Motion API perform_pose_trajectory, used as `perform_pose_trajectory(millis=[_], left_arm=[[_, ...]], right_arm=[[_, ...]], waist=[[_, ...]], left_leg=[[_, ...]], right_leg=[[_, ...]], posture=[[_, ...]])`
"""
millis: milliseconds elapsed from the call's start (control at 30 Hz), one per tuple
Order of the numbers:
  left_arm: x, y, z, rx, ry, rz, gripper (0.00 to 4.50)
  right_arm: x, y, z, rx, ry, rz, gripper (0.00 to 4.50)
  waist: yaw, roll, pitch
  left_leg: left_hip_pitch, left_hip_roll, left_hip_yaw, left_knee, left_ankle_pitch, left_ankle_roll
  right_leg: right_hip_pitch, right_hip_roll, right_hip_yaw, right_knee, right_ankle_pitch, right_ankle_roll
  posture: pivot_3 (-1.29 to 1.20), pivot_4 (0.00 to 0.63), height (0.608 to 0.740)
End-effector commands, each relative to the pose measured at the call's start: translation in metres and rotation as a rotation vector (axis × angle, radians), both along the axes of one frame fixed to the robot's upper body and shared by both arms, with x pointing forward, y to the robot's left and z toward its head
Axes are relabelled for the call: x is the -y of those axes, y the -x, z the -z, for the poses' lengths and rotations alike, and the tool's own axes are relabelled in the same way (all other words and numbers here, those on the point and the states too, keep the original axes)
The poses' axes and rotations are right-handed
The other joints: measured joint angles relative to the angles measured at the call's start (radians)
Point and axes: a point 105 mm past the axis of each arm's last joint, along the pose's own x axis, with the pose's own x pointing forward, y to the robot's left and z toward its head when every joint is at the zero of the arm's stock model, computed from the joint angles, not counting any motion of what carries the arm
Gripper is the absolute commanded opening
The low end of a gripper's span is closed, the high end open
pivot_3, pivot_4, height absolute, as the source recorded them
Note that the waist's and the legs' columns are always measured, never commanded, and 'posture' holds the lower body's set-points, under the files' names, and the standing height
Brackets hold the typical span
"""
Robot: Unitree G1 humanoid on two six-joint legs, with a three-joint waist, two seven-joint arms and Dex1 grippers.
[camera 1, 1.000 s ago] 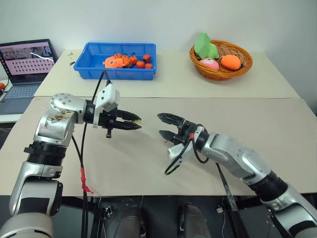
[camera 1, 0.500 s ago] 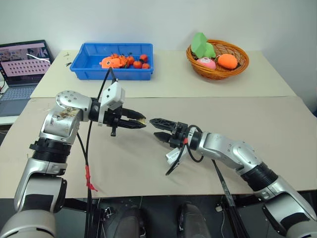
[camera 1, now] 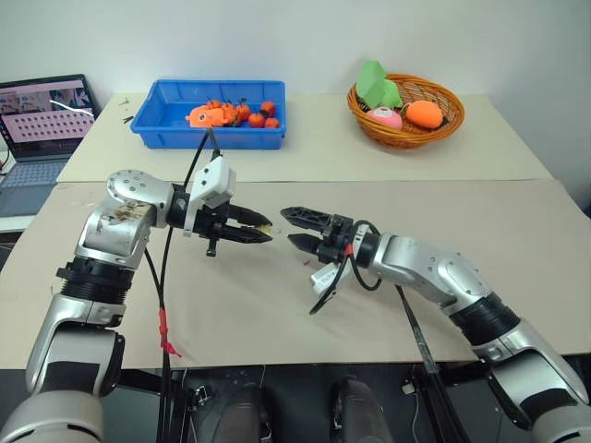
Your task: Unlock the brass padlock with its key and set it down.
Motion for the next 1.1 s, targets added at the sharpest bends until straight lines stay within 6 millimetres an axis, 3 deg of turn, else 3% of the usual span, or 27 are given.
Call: perform_pose_trajectory(millis=[33,500,1100], left_arm=[[0.000,0.000,-0.009,0.048,-0.002,0.013,0.86],[0.001,-0.003,-0.011,0.058,0.000,0.012,0.86],[-0.003,-0.003,-0.013,0.069,0.000,-0.001,0.86]], right_arm=[[-0.003,0.007,-0.022,0.047,-0.039,-0.037,4.12],[-0.010,0.018,-0.028,0.054,-0.036,-0.067,4.12],[-0.012,0.013,-0.028,0.060,-0.021,-0.071,4.12]], waist=[[0.000,0.000,0.000],[0.000,0.000,0.000],[0.000,0.000,0.000]], left_leg=[[0.000,0.000,0.000,0.000,0.000,0.000],[0.000,0.000,0.000,0.000,0.000,0.000],[0.000,0.000,0.000,0.000,0.000,0.000]], right_leg=[[0.000,0.000,0.000,0.000,0.000,0.000],[0.000,0.000,0.000,0.000,0.001,-0.001],[0.000,0.000,0.000,0.000,0.001,-0.001]], posture=[[0.00,0.150,0.664],[0.00,0.150,0.664],[0.00,0.150,0.664]])
